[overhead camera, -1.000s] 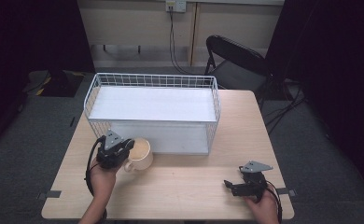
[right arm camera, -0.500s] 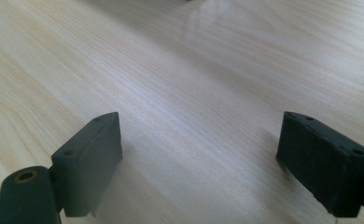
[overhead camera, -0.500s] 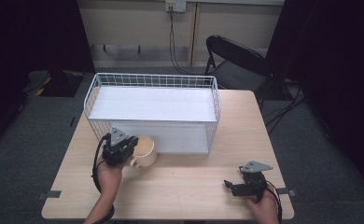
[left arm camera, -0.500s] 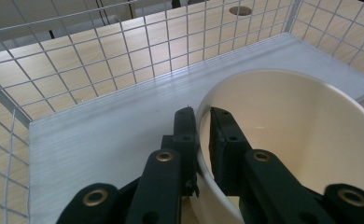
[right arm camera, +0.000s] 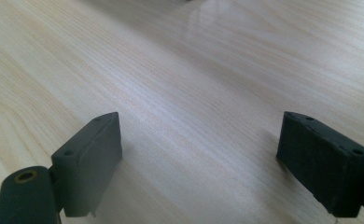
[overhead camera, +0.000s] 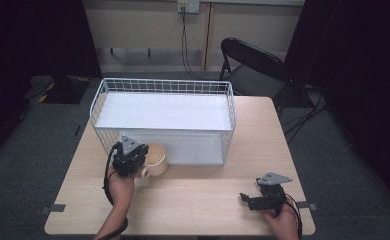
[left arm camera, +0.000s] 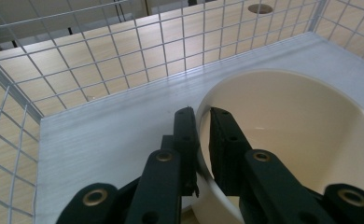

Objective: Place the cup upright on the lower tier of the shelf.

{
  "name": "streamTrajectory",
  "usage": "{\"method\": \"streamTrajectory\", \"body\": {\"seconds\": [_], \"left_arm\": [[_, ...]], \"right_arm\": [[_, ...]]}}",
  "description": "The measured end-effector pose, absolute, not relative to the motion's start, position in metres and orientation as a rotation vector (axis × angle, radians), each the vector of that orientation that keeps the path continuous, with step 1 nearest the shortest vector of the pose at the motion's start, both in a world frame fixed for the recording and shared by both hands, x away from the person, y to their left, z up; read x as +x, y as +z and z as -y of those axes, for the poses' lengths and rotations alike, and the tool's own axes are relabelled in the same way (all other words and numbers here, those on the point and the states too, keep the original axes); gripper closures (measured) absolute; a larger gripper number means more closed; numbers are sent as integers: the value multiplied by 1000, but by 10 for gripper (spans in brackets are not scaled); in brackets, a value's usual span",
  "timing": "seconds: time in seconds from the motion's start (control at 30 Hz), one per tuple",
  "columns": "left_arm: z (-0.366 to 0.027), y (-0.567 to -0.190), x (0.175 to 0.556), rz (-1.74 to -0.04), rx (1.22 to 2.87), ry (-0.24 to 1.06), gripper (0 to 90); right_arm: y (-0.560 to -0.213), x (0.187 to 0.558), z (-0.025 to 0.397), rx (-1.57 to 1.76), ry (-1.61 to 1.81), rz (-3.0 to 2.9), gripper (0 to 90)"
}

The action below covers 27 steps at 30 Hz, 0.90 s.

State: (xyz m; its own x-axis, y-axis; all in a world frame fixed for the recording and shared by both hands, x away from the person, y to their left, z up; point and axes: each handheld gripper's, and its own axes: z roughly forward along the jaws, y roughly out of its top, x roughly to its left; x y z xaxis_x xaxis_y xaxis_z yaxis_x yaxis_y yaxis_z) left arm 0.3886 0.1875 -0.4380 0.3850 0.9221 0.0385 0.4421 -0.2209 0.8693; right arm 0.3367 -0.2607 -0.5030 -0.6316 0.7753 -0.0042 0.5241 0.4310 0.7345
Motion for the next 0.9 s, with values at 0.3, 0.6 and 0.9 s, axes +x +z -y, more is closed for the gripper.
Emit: {"method": "streamTrajectory", "body": {"seconds": [0.3,0.6,0.9], "left_arm": [[-185,-438,393,-1207,1805,763,817],[-187,-437,398,-1231,1800,774,816],[-187,-436,402,-1249,1804,770,815]], "right_arm": [[-503,337,261,1113,1024,-2347,132],[-503,337,261,1113,1024,-2347,132],[-503,337,261,1113,1024,-2347,132]]}}
